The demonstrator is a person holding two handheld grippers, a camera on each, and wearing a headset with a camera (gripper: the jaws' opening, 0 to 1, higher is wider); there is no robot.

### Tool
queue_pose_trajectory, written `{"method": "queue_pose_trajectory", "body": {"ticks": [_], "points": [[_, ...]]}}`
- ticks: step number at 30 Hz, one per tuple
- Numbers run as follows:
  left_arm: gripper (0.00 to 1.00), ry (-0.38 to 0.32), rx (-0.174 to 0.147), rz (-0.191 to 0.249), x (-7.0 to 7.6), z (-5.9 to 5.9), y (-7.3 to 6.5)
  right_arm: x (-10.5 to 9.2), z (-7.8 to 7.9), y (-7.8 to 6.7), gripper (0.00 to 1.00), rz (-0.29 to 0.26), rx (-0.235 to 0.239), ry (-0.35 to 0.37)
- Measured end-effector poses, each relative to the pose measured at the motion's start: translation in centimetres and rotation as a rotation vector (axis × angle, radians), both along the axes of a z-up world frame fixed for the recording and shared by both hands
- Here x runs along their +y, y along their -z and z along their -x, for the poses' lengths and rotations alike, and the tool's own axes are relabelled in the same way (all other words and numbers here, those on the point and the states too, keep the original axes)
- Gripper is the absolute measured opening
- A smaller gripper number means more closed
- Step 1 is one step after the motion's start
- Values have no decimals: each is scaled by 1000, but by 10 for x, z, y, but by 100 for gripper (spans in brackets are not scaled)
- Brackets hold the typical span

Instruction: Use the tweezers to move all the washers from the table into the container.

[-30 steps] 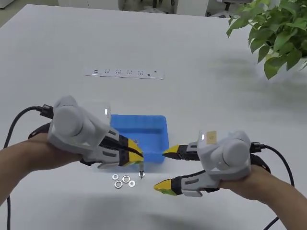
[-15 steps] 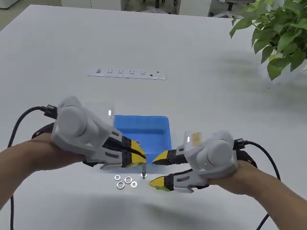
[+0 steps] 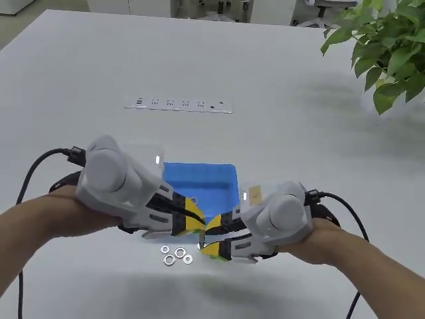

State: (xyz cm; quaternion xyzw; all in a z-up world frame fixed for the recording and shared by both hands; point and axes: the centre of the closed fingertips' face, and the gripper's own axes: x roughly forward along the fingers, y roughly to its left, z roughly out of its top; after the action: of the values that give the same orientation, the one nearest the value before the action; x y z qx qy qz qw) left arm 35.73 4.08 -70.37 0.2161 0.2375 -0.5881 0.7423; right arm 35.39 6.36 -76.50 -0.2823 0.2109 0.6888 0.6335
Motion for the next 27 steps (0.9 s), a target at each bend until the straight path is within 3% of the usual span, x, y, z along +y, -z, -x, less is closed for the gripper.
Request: {"method": "queue_pose_trajectory", "body": {"ticks": [14, 27], "points": [[6, 11, 6, -13, 2, -1, 1, 3, -3, 4, 11, 21, -29, -31], [6, 6, 0, -25, 3, -3, 2, 3, -3, 4, 9, 16, -28, -18]]}}
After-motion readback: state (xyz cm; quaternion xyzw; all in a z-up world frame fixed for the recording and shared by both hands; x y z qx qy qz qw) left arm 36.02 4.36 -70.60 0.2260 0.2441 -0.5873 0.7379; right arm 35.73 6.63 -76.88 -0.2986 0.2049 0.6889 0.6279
